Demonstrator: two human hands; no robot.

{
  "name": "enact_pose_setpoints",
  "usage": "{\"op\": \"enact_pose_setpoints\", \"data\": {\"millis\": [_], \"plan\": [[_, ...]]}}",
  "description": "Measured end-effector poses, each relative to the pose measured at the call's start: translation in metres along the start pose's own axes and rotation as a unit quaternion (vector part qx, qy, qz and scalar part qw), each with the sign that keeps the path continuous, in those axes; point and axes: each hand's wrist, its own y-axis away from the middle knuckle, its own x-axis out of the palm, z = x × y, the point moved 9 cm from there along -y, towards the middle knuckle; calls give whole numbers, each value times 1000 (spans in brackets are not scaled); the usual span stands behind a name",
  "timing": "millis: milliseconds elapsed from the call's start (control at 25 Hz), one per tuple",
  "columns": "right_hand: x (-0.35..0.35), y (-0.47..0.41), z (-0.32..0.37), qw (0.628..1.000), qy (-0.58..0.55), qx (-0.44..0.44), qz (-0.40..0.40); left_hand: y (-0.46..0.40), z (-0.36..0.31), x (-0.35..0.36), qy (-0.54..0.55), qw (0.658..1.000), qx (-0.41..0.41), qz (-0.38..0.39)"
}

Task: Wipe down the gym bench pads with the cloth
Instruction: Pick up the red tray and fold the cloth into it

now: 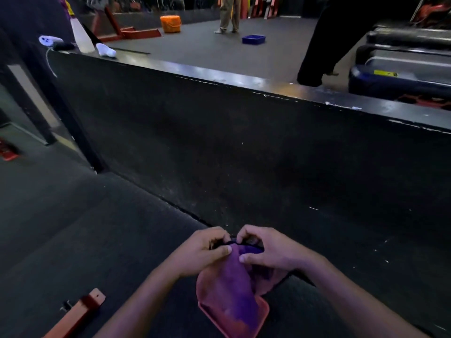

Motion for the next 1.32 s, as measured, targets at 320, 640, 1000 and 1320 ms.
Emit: {"op": "enact_pose_setpoints", "data": {"millis": [320,640,1000,1320], "plan": [[-6,7,-10,994,98,30,28,5,-5,-7,-80,995,19,53],[-32,9,2,989,148,3,-14,5,16,22,21,987,-68,142],[-65,89,-96,895,-68,203,-391,-16,8,44,399,894,-192,-67],[71,81,-94,743,-585,223,-234,4,37,56,356,908,-219,1]]}}
